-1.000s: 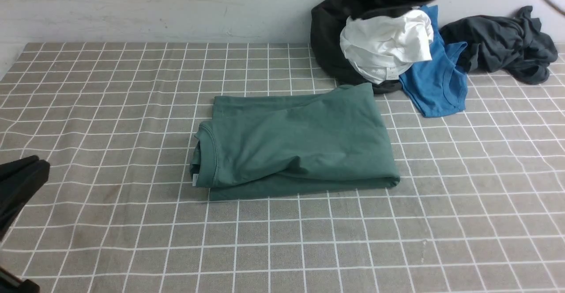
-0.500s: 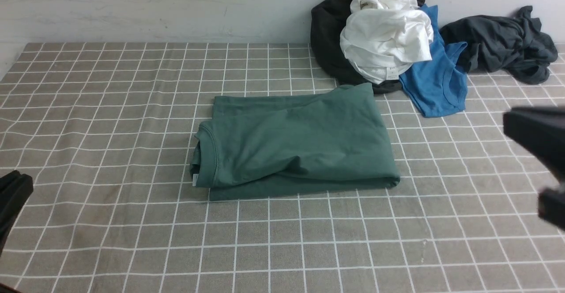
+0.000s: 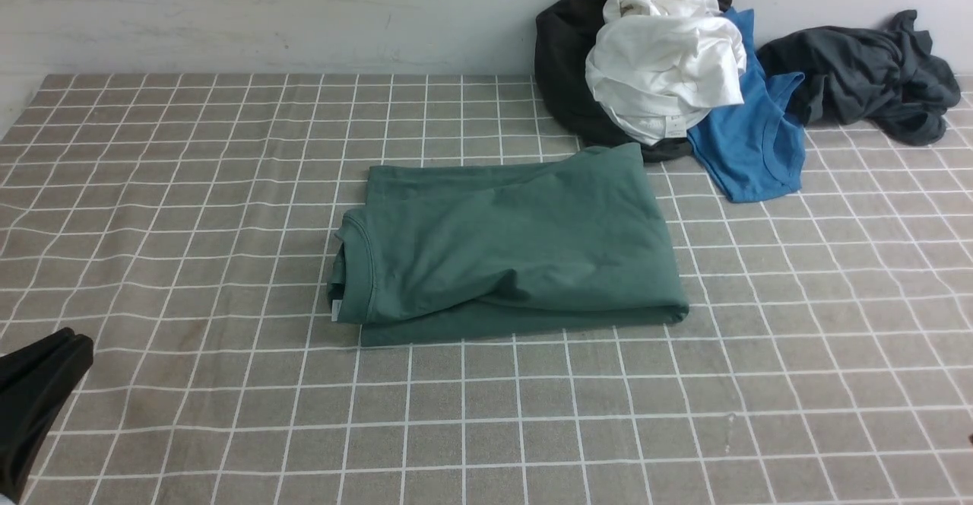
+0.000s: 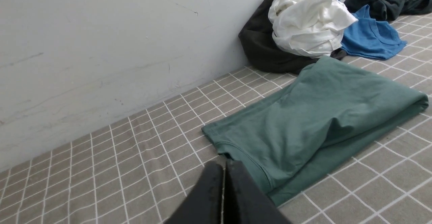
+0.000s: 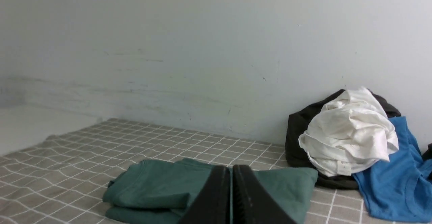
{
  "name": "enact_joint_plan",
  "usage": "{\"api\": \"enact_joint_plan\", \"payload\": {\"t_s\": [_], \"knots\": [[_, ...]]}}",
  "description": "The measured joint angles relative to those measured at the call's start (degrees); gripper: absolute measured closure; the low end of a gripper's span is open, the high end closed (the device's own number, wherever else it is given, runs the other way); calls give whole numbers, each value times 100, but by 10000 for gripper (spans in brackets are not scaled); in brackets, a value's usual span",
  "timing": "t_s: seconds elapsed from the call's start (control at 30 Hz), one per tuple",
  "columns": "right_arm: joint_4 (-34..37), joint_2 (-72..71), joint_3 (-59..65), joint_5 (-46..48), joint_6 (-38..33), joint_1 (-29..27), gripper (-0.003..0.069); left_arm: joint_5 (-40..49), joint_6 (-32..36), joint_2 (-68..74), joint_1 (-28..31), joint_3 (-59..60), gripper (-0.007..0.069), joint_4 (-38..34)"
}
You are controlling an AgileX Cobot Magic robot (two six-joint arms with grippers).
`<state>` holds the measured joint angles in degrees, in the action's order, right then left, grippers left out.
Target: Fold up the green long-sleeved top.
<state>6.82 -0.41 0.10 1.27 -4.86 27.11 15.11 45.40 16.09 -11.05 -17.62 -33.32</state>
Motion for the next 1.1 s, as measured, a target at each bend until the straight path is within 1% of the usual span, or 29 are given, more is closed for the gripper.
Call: {"api": "enact_joint_plan", "payload": {"t_s": [0.2, 0.33, 0.4, 0.43, 0.47, 0.5, 0.53, 0.57, 0.6, 0.63, 0.67, 0.7, 0.77, 0.8, 0.9, 1.1], "knots": [[99, -13, 146, 104, 0, 0, 650, 19, 0, 0, 0, 0, 631, 0], [10, -13, 146, 540, 0, -6, 650, 19, 0, 0, 0, 0, 631, 0], [-253, -17, 146, 916, 0, -153, 650, 22, 0, 0, -4, 0, 631, 0], [-277, -17, 146, 946, 0, -177, 650, 22, 0, 0, -4, 0, 631, 0], [-367, -17, 146, 1073, 0, -294, 650, 22, 0, 0, -4, 0, 631, 0], [-489, -17, 146, 1289, 61, -650, 650, 27, 0, 0, -4, 0, 631, 0], [-489, -17, 146, 1303, 75, -697, 650, 27, 0, 0, -4, 0, 631, 0], [-511, -17, 146, 1386, 144, -1039, 650, 44, 0, 0, -4, 0, 631, 0], [-505, -17, 146, 1421, 224, -1345, 650, 43, 0, 0, -4, 0, 631, 0], [-505, -17, 146, 1436, 230, -1447, 650, 43, 0, 0, -4, 0, 631, 0], [-448, -17, 146, 1467, 279, -1837, 650, 43, 0, 0, -4, 0, 631, 0], [-394, -17, 146, 1504, 282, -2095, 650, 43, 0, 0, -4, 0, 631, 0], [-316, -17, 146, 1601, 294, -2411, 650, 45, 0, 0, -4, 0, 631, 0], [-310, -17, 146, 1617, 294, -2441, 650, 50, 0, 0, -4, 0, 631, 0], [-277, -17, 140, 1849, 294, -2761, 650, 63, 0, 0, -4, 0, 631, 0], [-272, -17, 137, 1879, 294, -2833, 650, 98, 0, 0, -4, 0, 631, 0]]}}
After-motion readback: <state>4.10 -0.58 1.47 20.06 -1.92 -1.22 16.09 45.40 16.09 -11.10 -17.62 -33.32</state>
